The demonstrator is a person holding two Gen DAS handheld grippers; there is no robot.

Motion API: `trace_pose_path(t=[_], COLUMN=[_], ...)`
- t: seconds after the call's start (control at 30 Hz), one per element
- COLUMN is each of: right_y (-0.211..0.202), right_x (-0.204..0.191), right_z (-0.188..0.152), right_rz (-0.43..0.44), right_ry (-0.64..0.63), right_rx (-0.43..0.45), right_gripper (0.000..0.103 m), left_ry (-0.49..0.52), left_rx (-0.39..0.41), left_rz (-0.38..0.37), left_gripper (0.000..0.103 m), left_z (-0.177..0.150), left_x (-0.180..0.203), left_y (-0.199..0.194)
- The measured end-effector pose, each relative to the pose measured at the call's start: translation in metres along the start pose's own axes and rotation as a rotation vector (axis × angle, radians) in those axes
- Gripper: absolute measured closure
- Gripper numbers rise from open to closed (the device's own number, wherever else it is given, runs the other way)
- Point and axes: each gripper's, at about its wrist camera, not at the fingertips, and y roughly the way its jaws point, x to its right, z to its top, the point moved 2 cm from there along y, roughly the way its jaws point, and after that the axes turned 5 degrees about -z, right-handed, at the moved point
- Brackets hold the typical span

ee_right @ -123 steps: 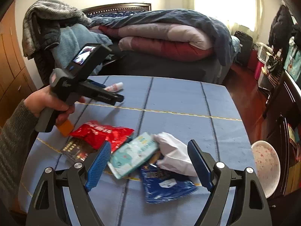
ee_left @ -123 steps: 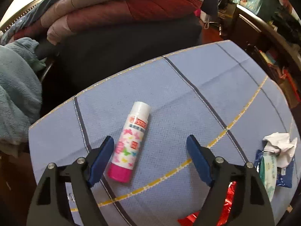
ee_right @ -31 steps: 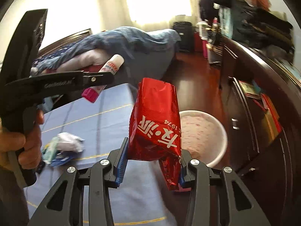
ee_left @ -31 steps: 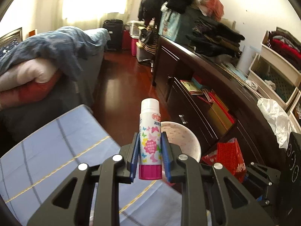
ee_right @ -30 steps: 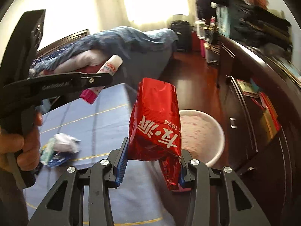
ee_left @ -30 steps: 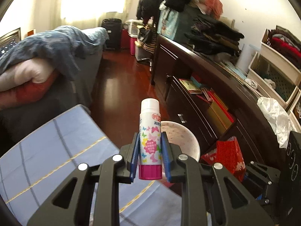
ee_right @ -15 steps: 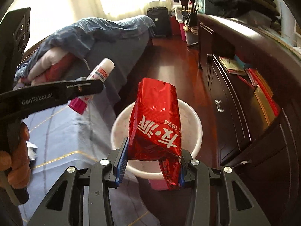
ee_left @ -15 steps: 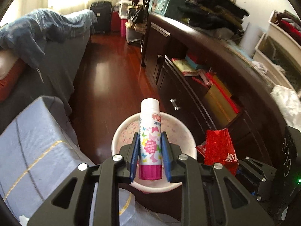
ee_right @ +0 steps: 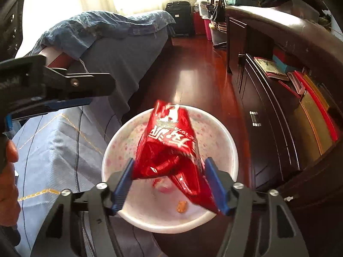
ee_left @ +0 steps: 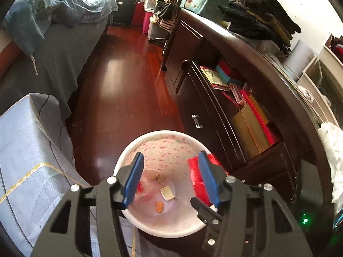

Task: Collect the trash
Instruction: 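Carry the glue stick and red bag to the wastebasket and release both, then move both open grippers back toward the table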

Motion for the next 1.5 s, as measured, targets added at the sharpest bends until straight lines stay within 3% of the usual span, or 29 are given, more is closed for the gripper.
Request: trace_pose_path(t=[0.4, 0.67, 0.97, 1.2, 1.3, 1.5], right_y=[-0.019, -0.053, -0.101, -0.126, -0.132, -0.142], right_x=[-0.009, -0.028, -0.088, -0.134, -0.144, -0.148], right_z=[0.003, 0.0, -0.02, -0.037, -0.04, -0.049], right_rz=[-0.011, -0.016, 0.103, 0.181, 0.195, 0.188], right_ry=[-0.02, -0.033, -0.114, -0.189, -0.197, -0.207], right_rx=[0.03, 0.04, 0.038, 0.036, 0.033, 0.027], right_gripper=[0.026, 0.019, 0.013, 0.013, 0.013, 0.013], left_ry=[-0.01, -0.009, -0.001, -0.125, -0.218, -0.307], left_rx=[0.062, 0.143, 0.228, 0.204, 0.164, 0.123], left_rz=[0.014, 0.074, 0.307, 0.504, 0.54, 0.518], left_gripper=[0.047, 0.041, 0.024, 0.015, 0.013, 0.013], left_z=[0.001, -0.008, -0.061, -0.118, -0.14, -0.153], left_x=[-0.002, -0.005, -0.022, -0.063, -0.085, -0.108], left_y=[-0.042, -0.099, -0.188, -0.235, -0.232, -0.204])
